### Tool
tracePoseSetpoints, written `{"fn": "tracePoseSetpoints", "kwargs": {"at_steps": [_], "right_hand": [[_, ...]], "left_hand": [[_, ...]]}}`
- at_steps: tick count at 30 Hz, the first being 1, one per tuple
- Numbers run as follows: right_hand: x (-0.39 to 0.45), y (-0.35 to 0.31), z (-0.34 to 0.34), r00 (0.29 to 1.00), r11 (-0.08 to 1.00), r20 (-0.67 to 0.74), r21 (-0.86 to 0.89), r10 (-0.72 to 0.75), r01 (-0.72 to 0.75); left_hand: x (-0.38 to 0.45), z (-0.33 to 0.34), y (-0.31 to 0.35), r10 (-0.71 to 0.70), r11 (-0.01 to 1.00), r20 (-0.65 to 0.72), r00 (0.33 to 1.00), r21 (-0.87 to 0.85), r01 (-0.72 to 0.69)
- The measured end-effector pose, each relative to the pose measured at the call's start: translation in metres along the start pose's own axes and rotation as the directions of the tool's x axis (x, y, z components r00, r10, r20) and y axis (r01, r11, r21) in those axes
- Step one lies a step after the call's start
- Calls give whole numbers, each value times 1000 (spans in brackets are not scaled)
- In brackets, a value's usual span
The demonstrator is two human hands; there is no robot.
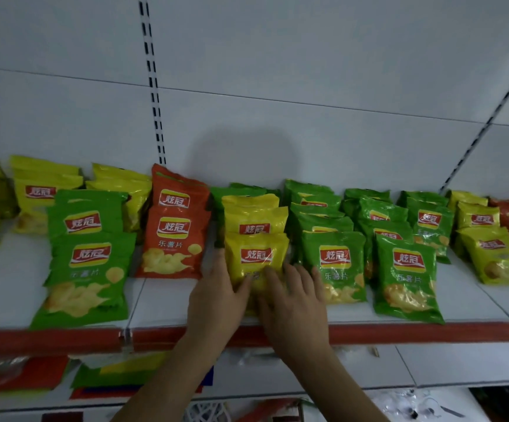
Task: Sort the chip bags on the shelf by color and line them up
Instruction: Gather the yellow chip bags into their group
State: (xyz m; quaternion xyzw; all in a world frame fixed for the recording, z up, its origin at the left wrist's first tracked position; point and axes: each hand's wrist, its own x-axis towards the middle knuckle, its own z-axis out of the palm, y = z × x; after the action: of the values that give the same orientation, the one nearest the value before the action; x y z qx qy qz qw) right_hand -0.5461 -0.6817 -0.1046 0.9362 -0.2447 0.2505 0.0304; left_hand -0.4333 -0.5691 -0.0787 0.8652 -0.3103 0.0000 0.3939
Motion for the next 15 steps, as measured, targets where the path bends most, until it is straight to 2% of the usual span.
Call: {"fn": "tracePoseSetpoints", "kwargs": {"at_steps": [4,7,10,12,15], "right_hand": [[-9,-5,-1,993,989,-118,144,-16,33],[-9,-11,-5,982,973,-182,212,-55,94],[0,-16,-8,976,951,-211,284,-58,118],[8,-17,-6,978,953,-209,302,26,40],[26,-11,2,980,957,-71,239,184,-162]], "left_hand": [[-1,-6,-6,6,931,-11,1000,-364,-10],[-2,-15,-14,29,891,11,1000,-454,-21],[-1,-29,-15,-31,860,23,999,-508,39],[4,-38,-19,-68,862,-7,998,-505,55],[10,-52,-28,-93,883,-102,990,-467,35]]}}
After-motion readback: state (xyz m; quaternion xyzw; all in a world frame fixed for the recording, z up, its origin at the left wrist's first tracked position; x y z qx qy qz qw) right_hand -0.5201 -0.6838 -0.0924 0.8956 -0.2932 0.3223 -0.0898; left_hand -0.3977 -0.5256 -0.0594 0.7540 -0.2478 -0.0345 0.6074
